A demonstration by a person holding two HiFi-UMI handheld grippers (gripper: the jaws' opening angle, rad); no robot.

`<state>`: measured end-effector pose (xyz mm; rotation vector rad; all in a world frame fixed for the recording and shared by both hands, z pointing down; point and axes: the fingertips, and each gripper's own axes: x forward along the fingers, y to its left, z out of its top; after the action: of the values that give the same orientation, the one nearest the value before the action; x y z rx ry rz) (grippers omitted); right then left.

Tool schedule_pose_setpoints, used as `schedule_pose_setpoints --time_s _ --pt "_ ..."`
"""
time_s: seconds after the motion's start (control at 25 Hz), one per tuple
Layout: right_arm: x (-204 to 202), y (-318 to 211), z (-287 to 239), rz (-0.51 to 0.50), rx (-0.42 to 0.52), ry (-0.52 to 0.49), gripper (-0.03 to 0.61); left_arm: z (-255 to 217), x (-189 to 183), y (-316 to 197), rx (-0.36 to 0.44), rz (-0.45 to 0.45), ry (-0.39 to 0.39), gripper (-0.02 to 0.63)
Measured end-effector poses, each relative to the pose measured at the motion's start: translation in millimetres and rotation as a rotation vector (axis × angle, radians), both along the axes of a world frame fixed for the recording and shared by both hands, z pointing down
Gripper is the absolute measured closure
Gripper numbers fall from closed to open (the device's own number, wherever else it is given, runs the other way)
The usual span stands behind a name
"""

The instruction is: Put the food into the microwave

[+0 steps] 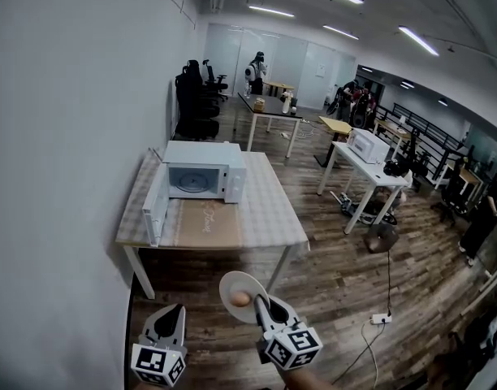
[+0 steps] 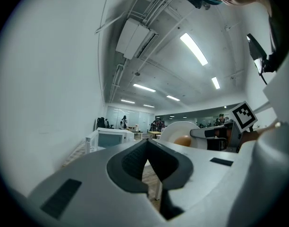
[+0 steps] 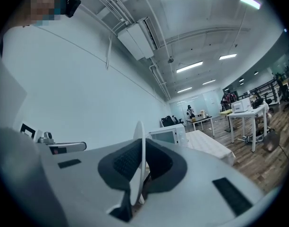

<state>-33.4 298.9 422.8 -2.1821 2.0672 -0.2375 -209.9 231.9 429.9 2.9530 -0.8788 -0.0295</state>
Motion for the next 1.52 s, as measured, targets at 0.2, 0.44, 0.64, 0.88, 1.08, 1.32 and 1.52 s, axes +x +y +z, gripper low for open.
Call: schedule_pose_setpoints --time_s 0.2,0.44,0.64,0.88,1.08,1.32,1.52 --pt "-9 -8 8 0.029 -0.017 -0.009 0.552 6 -10 -12 -0.015 0.017 0.013 0.606" --pt "-7 -26 11 0.030 -0.019 -0.004 0.552 12 -7 -31 -0.036 0.018 0.032 0.606" --pt "6 -62 8 0.008 0.000 -0.002 0.552 7 5 -61 -0.016 -0.006 0.022 0.606" --pt "26 -97 1 -0.029 0.016 -0.010 0.552 0 28 -89 -0.011 -0.028 0.009 0.606" --pt "53 -127 -4 -0.036 0.028 -0.015 0.552 -1 56 -117 -0.024 -0.034 -0.003 0.606" --pt "91 -158 -2 -0.039 0.029 -0.029 0.552 -1 91 -149 -0.029 -0.042 -0.019 0.606" --pt "119 -175 -3 -0.047 0.041 -0.021 0.552 -4 120 -165 -0.022 -0.037 -0.044 0.606"
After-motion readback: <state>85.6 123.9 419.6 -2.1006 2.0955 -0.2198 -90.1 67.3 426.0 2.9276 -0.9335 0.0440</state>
